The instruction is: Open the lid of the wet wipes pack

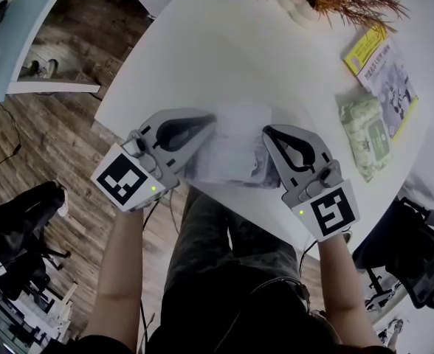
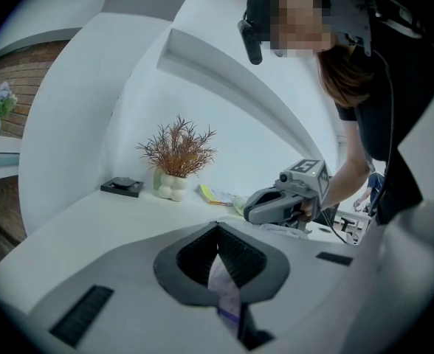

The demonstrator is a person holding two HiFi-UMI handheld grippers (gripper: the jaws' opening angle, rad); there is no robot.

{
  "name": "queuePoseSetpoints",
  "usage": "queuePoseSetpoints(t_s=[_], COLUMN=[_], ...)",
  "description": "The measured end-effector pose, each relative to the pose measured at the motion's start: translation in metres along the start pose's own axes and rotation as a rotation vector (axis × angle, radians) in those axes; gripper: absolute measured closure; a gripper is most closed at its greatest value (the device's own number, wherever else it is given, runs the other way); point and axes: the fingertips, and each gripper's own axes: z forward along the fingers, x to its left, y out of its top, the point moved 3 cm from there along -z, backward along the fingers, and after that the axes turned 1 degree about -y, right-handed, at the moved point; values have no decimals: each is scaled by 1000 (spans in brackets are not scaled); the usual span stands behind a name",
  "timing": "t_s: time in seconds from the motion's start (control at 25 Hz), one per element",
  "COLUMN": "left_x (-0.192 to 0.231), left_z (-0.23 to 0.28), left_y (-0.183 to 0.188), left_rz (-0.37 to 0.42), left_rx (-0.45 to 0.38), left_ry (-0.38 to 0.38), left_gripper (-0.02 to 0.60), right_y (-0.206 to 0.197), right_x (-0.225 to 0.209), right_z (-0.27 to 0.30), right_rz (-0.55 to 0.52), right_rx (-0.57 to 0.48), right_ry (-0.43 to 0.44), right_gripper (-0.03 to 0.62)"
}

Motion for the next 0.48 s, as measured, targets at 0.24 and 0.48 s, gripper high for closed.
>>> queuePoseSetpoints(t_s=[0.24, 0.48], left_x=[1, -5], left_z=[-2, -6], left_y=[0, 3], left_rz=[4, 20], left_rx=[-3, -18], left_ry=[35, 83], left_gripper=[569, 569], right_y=[2, 6], right_x=[0, 3], right_z=[0, -7], right_rz=[-29, -48], right_rx=[-15, -38], right_ry=[-27, -67], right_gripper=[574, 574])
